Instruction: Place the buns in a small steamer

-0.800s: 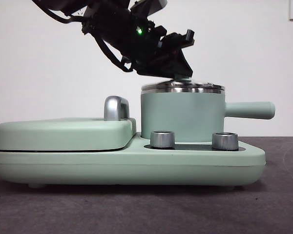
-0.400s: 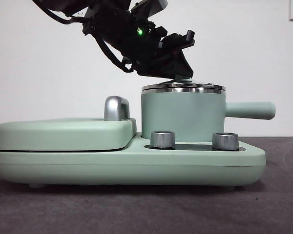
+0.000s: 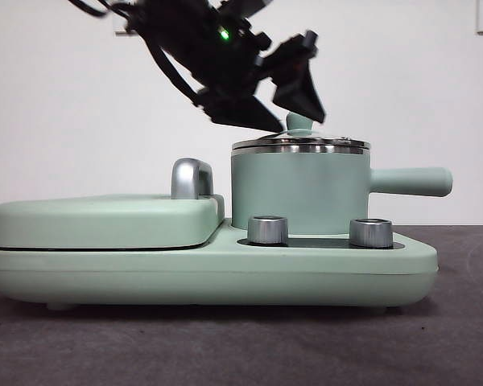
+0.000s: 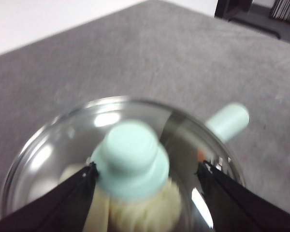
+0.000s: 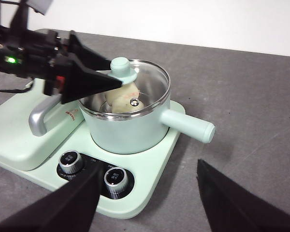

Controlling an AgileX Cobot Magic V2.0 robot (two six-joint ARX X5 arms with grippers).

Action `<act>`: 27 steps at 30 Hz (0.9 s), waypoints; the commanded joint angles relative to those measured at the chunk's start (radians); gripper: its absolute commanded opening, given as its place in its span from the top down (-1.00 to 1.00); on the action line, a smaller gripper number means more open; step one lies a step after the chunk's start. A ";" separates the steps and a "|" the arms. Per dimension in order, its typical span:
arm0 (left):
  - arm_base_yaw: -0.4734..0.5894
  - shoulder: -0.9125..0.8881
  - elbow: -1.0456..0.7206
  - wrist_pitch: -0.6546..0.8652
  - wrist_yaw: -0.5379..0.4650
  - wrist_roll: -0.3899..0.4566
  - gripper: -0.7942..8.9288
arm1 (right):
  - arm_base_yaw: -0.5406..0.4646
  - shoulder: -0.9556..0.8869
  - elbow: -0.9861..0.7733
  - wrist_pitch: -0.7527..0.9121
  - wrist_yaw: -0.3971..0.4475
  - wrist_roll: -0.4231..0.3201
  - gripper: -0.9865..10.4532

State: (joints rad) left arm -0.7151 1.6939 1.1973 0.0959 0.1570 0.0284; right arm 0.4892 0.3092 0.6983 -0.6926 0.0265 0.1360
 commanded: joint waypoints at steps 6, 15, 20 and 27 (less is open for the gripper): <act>0.004 -0.183 0.002 -0.313 0.001 -0.023 0.11 | 0.006 0.003 0.003 0.007 0.000 0.010 0.30; 0.042 -0.423 -0.003 -0.751 0.001 -0.042 0.12 | 0.006 0.101 0.003 0.028 -0.096 -0.001 0.30; 0.077 -0.552 -0.092 -0.851 0.001 -0.074 0.13 | 0.006 0.238 0.003 0.130 -0.182 -0.018 0.30; 0.134 -0.784 -0.325 -0.803 -0.003 -0.158 0.13 | 0.011 0.425 0.003 0.298 -0.274 -0.017 0.30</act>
State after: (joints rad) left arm -0.5781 0.9150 0.8780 -0.7189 0.1555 -0.0956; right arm 0.4915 0.7223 0.6983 -0.4091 -0.2405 0.1276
